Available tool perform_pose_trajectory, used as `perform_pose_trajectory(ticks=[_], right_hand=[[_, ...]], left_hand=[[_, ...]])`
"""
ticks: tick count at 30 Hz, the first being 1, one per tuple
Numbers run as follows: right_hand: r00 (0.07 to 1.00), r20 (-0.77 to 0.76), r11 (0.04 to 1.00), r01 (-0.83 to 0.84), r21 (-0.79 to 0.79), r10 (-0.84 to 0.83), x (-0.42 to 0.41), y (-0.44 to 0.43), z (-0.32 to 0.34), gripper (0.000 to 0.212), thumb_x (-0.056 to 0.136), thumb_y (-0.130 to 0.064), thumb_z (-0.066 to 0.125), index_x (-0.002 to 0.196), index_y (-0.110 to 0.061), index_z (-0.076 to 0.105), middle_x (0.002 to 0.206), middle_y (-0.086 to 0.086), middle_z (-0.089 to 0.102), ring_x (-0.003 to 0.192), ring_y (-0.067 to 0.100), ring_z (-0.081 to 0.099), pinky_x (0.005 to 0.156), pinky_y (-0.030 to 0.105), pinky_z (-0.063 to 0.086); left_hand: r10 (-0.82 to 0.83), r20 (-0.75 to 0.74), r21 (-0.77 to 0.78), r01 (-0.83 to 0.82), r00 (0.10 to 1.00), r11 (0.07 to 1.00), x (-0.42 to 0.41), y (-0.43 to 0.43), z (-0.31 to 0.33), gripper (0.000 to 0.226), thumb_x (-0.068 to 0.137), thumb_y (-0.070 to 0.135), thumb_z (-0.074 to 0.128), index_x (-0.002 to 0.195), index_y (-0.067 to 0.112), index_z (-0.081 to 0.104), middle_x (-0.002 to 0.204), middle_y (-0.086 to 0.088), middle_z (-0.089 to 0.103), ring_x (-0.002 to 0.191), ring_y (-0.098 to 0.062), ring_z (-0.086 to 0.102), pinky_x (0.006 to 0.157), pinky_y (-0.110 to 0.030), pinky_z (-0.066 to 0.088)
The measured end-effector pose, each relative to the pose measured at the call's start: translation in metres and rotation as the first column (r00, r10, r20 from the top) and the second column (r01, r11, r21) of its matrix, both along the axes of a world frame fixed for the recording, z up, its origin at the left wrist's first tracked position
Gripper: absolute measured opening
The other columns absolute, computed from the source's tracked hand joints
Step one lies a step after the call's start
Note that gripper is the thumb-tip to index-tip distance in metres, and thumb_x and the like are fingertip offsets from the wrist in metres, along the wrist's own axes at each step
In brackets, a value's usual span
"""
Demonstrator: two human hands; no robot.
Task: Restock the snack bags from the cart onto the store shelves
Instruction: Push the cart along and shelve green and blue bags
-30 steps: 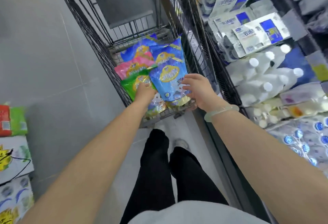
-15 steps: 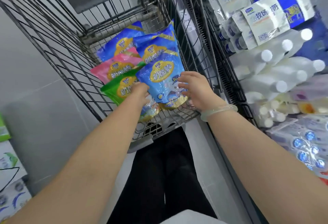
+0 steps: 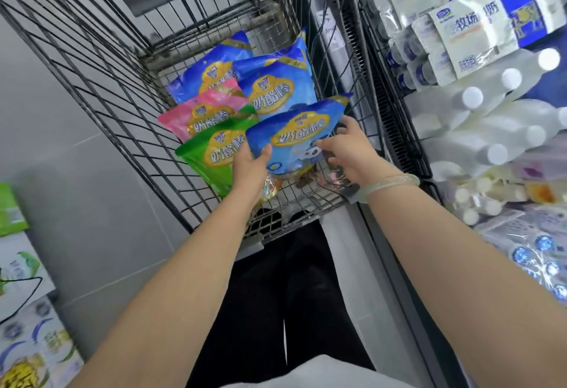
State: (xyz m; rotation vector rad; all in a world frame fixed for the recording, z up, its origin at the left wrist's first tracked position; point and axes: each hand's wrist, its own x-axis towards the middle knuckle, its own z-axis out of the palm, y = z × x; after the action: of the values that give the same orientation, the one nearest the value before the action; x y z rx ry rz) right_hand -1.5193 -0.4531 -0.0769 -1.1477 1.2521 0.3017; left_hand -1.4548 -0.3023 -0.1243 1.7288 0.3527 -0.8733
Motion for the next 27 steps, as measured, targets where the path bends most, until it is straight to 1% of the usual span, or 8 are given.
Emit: perform_pose_trajectory(ticks=[4,7,9,13,15,18,22,27], right_hand=[[0.996,0.076,0.999,-0.047,-0.002,0.047,0.007,-0.006,0.005,0.069,0.088,0.001,0.059,0.144,-0.03,0.032,0.104,-0.012,0.041,0.101,0.018,0.053,0.083,0.039,0.049],[0.975,0.109,0.981,-0.192,-0.02,0.193,0.011,-0.005,0.005,0.023,0.09,-0.016,0.06,0.11,-0.027,0.061,0.112,0.0,0.057,0.093,0.019,0.057,0.068,0.027,0.048],[0.967,0.111,0.969,-0.218,-0.117,0.231,0.014,-0.001,0.002,0.003,0.088,-0.021,0.063,0.089,-0.024,0.062,0.113,-0.001,0.057,0.085,0.018,0.055,0.062,0.023,0.044],[0.972,0.11,0.966,-0.187,-0.181,0.209,0.022,0.003,-0.002,0.069,0.082,-0.017,0.071,0.14,-0.027,0.036,0.142,0.0,0.04,0.111,0.022,0.054,0.059,0.024,0.043],[0.966,0.14,0.972,-0.199,-0.123,0.216,0.025,0.001,-0.001,0.079,0.082,-0.01,0.07,0.145,-0.03,0.027,0.147,-0.003,0.036,0.111,0.021,0.055,0.056,0.023,0.042],[0.915,0.163,0.927,-0.35,-0.138,0.37,0.029,-0.006,0.0,0.044,0.084,-0.012,0.067,0.123,-0.024,0.053,0.133,0.003,0.055,0.082,0.013,0.058,0.056,0.021,0.04],[0.887,0.216,0.905,-0.365,-0.217,0.409,0.029,-0.01,0.007,0.011,0.09,-0.014,0.06,0.1,-0.009,0.062,0.087,0.006,0.065,0.056,-0.004,0.059,0.049,0.015,0.042],[0.926,0.112,0.856,-0.279,-0.434,0.359,0.024,-0.008,-0.005,0.017,0.088,-0.018,0.062,0.08,-0.005,0.055,0.079,0.02,0.06,0.072,0.022,0.056,0.067,0.041,0.048]], left_hand=[[-0.075,0.067,-0.096,0.081,0.995,0.992,0.012,0.025,0.026,0.025,0.096,0.005,0.048,0.089,0.029,0.053,0.092,0.008,0.06,0.096,-0.018,0.059,0.091,-0.043,0.049],[-0.008,-0.013,-0.203,0.005,1.0,0.979,0.026,0.037,0.04,0.021,0.097,0.006,0.044,0.093,0.024,0.053,0.099,0.007,0.061,0.098,-0.016,0.06,0.084,-0.043,0.052],[0.005,-0.042,-0.25,-0.015,0.999,0.968,0.034,0.04,0.042,0.019,0.097,0.006,0.044,0.096,0.022,0.053,0.103,0.006,0.061,0.1,-0.019,0.06,0.078,-0.042,0.057],[-0.077,-0.046,-0.193,0.066,0.996,0.979,0.043,0.041,0.041,0.025,0.096,0.004,0.046,0.12,0.006,0.05,0.105,0.001,0.061,0.104,-0.026,0.059,0.066,-0.031,0.059],[-0.124,-0.056,-0.208,0.11,0.991,0.972,0.047,0.042,0.044,0.028,0.096,0.002,0.045,0.123,0.005,0.049,0.104,0.001,0.061,0.097,-0.025,0.061,0.066,-0.032,0.059],[-0.138,-0.086,-0.273,0.11,0.987,0.956,0.054,0.046,0.048,0.021,0.096,0.002,0.043,0.11,0.015,0.051,0.104,0.004,0.061,0.092,-0.019,0.063,0.065,-0.036,0.06],[-0.036,-0.104,-0.292,0.004,0.994,0.956,0.063,0.051,0.044,0.023,0.097,0.007,0.043,0.12,0.013,0.047,0.115,-0.003,0.06,0.103,-0.028,0.06,0.068,-0.038,0.061],[0.28,-0.089,0.051,-0.277,0.956,0.96,0.061,0.045,0.02,0.02,0.094,0.012,0.052,0.113,0.018,0.05,0.117,-0.003,0.055,0.1,-0.02,0.056,0.066,-0.035,0.054]])
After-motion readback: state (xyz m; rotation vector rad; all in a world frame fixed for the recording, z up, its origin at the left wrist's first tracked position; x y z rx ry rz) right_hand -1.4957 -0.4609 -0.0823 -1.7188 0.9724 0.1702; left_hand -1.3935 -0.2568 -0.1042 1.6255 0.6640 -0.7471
